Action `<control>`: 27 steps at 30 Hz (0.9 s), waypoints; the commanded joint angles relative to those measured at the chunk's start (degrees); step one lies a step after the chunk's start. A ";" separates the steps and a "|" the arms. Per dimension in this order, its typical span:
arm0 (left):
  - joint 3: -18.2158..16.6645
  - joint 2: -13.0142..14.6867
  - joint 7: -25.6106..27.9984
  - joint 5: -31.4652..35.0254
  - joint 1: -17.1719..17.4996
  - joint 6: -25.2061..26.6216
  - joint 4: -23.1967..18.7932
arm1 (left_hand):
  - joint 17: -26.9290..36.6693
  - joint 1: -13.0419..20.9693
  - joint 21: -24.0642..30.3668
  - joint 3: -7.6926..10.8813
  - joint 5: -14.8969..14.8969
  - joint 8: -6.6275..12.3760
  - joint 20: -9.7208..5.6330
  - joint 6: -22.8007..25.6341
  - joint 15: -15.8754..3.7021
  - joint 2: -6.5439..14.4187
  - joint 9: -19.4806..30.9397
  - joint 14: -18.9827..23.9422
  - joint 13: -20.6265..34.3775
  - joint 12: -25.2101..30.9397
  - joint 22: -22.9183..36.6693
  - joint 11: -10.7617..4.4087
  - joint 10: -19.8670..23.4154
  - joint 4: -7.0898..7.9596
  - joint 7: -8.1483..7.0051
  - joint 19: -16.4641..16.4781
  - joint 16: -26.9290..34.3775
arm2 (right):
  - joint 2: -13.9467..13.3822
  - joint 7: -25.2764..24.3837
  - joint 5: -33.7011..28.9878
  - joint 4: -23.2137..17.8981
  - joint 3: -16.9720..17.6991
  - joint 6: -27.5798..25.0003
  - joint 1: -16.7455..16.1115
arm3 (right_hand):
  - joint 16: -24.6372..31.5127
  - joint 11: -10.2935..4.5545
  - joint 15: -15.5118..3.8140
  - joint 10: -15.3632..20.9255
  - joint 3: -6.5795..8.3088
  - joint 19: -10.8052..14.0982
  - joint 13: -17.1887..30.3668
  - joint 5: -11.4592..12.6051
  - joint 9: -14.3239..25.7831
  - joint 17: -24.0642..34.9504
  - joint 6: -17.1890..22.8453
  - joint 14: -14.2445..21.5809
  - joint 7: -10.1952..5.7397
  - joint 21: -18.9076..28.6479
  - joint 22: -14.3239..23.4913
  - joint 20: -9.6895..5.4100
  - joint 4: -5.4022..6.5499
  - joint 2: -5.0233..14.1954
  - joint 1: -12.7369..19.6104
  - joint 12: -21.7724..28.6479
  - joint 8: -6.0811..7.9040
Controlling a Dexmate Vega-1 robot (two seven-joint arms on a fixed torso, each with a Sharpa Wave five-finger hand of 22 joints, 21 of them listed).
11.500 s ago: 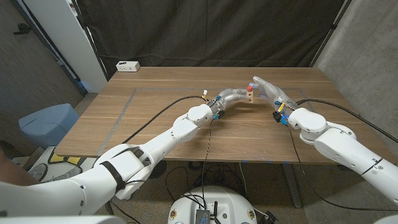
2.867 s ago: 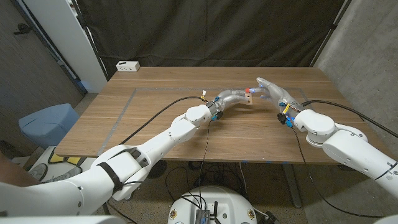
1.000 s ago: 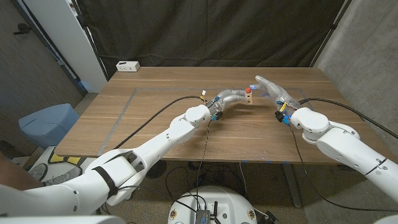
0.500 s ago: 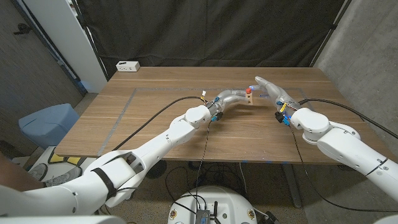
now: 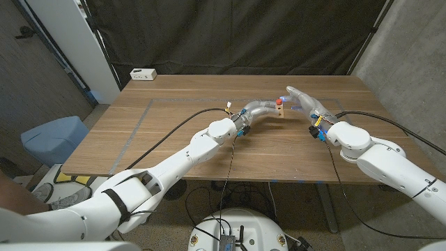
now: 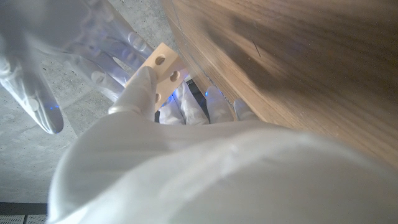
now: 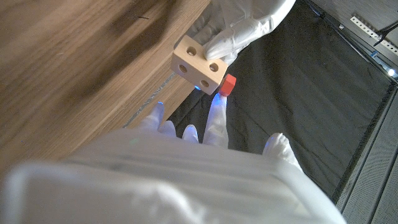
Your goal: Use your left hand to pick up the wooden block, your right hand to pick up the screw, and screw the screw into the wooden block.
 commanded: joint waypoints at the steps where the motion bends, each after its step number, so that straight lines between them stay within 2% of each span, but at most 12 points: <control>1: 0.10 0.18 0.20 0.07 0.30 0.27 -0.56 | 0.15 -2.59 0.17 5.21 0.26 0.57 0.13 5.10 0.27 3.57 0.07 0.15 0.19 0.21 0.35 -0.04 0.37 5.01 4.36 0.45 0.34 | -0.07 -0.32 0.17 -0.29 0.28 0.24 -0.56 | 0.51 0.00 0.18 0.39 0.03 0.32 0.00 0.36 0.18 0.10 0.80 -0.80 -0.13 0.21 0.28 0.13 0.15 0.16 -0.25 0.56 0.44; 27: -0.05 0.56 -0.06 -0.11 0.57 -0.01 -0.99 | 0.13 -2.64 0.16 5.20 0.26 0.61 0.12 5.22 0.36 3.54 0.07 0.15 0.23 0.25 0.35 0.08 0.39 5.07 4.38 0.44 0.30 | 0.02 -2.74 -0.14 -2.15 1.17 -0.82 -2.21 | 0.87 -0.53 0.04 2.38 0.34 1.22 -0.01 0.48 0.17 -0.03 3.43 0.61 0.02 0.39 0.27 0.18 -0.07 0.42 0.20 0.96 1.06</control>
